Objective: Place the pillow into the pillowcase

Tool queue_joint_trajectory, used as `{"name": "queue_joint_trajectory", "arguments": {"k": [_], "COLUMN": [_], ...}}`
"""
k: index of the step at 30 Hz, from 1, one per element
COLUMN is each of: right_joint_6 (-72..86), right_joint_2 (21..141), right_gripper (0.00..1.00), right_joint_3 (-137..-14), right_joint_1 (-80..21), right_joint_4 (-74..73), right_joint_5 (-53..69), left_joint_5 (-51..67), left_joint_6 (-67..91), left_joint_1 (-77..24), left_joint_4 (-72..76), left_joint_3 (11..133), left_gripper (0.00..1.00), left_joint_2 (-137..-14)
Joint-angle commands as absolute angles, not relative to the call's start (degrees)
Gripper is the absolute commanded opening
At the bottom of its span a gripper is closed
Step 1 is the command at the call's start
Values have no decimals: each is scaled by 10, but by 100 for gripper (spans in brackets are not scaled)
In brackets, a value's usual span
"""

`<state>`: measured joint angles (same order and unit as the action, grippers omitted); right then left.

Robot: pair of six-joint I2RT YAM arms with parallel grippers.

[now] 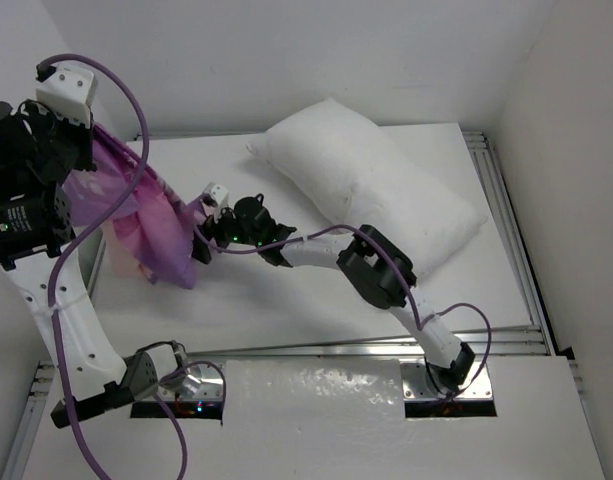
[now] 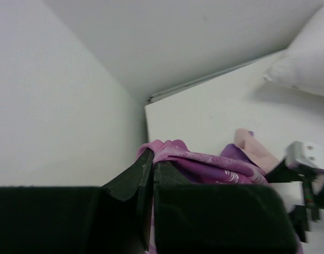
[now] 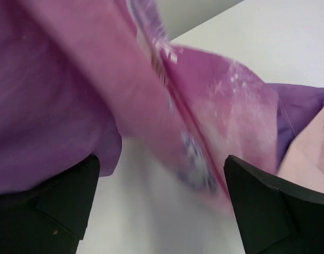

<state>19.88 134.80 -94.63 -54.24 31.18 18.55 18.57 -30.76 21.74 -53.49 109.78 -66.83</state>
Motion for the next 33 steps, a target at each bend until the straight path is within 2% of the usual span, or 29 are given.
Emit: {"name": "queue_joint_trajectory", "arguments": {"k": [1, 3, 5, 6, 7, 8, 10, 15, 19, 24, 29, 33], "right_joint_6": [238, 238, 254, 259, 264, 271, 281, 301, 295, 172, 169, 169], "right_joint_2": [1389, 1399, 1403, 1404, 1404, 1404, 1391, 1291, 1142, 923, 796, 780], "right_gripper": [99, 98, 88, 79, 67, 33, 0, 0, 0, 0, 0, 0], "right_joint_3": [-1001, -1008, -1004, -1002, -998, -997, -971, -847, -661, -529, -530, -588], "right_joint_1": [-547, -546, -546, -547, -546, -547, -546, -505, -456, -450, -446, -433], "right_joint_4": [368, 372, 396, 403, 410, 430, 454, 525, 586, 543, 396, 277], "right_joint_5": [116, 108, 105, 106, 105, 104, 87, 48, 45, 167, 256, 265], "left_joint_5": [286, 289, 308, 329, 341, 352, 367, 276, 194, 135, 63, -7], "left_joint_6": [-285, -287, -295, -294, -293, -288, -266, -198, -146, -143, -142, -133], "left_joint_1": [214, 214, 214, 214, 214, 214, 214, 215, 214, 214, 215, 215], "left_joint_4": [-529, -532, -538, -541, -543, -544, -541, -504, -494, -503, -510, -497], "left_joint_3": [1113, 1114, 1112, 1111, 1112, 1114, 1121, 1178, 1230, 1273, 1265, 1188], "left_gripper": [0, 0, 0, 0, 0, 0, 0, 0, 0, 0, 0, 0], "left_joint_2": [-681, -683, -685, -685, -686, -686, -692, -702, -708, -692, -680, -679]}}
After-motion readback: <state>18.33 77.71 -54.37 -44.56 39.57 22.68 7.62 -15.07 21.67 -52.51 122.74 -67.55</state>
